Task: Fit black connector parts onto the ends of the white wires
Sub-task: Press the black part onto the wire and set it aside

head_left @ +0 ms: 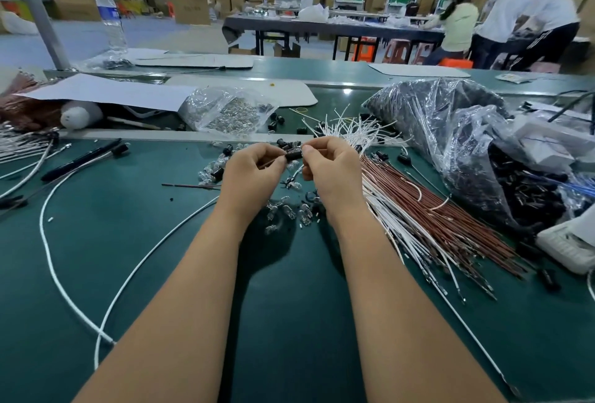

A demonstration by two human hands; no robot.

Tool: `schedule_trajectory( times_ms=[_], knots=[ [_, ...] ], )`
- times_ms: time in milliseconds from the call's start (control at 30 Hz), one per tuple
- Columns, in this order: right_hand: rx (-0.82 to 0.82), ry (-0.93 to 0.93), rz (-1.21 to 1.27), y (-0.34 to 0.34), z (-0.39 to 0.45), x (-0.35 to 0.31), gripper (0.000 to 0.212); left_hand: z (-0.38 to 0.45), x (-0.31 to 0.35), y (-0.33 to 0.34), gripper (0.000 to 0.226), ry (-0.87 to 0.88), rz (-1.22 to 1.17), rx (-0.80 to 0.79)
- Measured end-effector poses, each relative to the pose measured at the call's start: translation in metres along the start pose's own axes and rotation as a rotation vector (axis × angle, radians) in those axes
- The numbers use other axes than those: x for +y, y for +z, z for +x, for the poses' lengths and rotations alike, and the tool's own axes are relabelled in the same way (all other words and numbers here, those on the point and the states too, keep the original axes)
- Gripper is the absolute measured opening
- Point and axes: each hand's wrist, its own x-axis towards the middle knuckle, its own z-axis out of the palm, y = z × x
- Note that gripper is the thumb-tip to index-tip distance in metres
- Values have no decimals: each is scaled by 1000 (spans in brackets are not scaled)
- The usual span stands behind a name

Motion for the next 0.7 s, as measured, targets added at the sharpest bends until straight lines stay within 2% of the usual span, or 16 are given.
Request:
schedule_trajectory(
  times_ms=[233,400,700],
  knots=[
    [15,-50,-43,1,-4,0,18,-2,-2,-7,8,18,-53,-5],
    [-4,-28,56,2,-8,-3,21,-4,-2,-10,7,12,-57,12],
    [-28,51,164,1,-11,-5,21,-7,3,-15,6,21,-119,-54]
  ],
)
